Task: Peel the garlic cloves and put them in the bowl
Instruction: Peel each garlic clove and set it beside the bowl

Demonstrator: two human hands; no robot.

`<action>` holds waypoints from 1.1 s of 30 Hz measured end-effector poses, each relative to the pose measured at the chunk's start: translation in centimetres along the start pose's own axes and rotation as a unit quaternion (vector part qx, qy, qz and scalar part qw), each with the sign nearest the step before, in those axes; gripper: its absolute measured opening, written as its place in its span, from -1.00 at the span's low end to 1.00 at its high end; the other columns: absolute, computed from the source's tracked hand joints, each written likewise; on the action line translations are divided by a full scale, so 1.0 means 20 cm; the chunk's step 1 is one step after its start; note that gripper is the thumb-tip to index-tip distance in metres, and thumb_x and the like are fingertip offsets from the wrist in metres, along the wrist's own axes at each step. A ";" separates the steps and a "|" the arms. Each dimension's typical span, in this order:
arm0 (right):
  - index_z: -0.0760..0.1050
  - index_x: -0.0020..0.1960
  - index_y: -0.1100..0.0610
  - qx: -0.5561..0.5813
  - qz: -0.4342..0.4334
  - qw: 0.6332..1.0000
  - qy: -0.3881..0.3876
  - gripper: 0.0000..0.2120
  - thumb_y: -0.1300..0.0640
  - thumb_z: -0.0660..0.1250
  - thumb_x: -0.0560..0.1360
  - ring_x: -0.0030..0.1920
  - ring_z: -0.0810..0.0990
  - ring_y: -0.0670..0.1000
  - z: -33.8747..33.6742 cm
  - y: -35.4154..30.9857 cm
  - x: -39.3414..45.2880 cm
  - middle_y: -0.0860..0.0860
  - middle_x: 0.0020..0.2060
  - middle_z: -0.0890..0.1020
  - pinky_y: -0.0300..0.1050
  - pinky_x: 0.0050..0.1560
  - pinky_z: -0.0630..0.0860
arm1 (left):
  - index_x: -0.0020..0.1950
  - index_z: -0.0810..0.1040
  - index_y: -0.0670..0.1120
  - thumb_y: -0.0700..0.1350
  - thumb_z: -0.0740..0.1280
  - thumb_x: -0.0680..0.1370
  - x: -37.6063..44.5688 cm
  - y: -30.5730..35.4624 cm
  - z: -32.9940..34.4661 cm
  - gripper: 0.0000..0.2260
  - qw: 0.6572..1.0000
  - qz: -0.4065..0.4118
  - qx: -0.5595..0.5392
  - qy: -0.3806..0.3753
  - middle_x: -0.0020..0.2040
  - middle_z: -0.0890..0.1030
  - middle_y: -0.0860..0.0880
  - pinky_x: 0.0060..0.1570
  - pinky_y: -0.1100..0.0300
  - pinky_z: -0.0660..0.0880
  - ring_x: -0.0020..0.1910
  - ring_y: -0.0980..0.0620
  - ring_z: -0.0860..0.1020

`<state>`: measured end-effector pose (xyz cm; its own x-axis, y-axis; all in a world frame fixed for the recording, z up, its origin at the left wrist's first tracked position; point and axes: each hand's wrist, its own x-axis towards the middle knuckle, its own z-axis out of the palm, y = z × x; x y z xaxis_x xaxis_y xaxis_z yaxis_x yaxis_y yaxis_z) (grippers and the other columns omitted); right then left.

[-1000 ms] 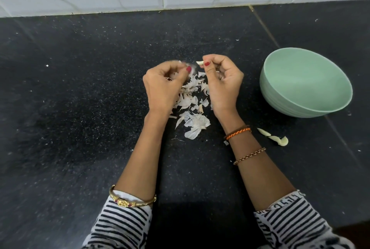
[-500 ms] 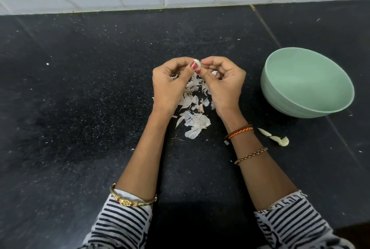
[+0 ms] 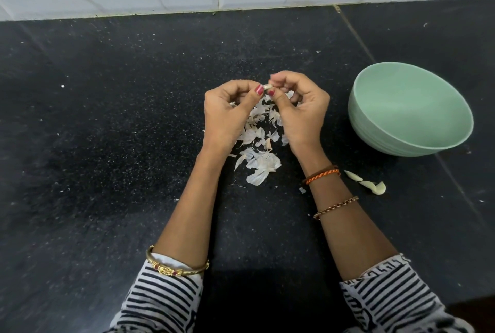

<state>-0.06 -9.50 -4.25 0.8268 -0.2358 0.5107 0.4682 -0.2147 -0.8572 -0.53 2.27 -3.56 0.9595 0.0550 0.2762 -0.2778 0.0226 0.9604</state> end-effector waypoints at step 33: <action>0.52 -0.17 0.14 0.142 0.179 0.969 -0.097 -0.79 0.43 0.29 0.46 -0.21 0.59 -0.19 -0.02 -0.03 0.01 -0.12 -0.32 0.62 -0.31 -0.09 0.51 | -0.13 0.47 -0.20 -0.20 0.23 0.51 0.00 -0.04 -0.02 -0.91 0.971 0.106 0.202 -0.073 -0.22 0.46 -0.05 -0.21 0.21 0.37 -0.25 -0.02 0.40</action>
<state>-0.33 -9.81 -3.59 0.9820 -0.0582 0.1796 0.1855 0.1233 -0.9749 -0.35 2.58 -4.32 0.8878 -0.1267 0.4425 -0.4562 -0.3698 0.8094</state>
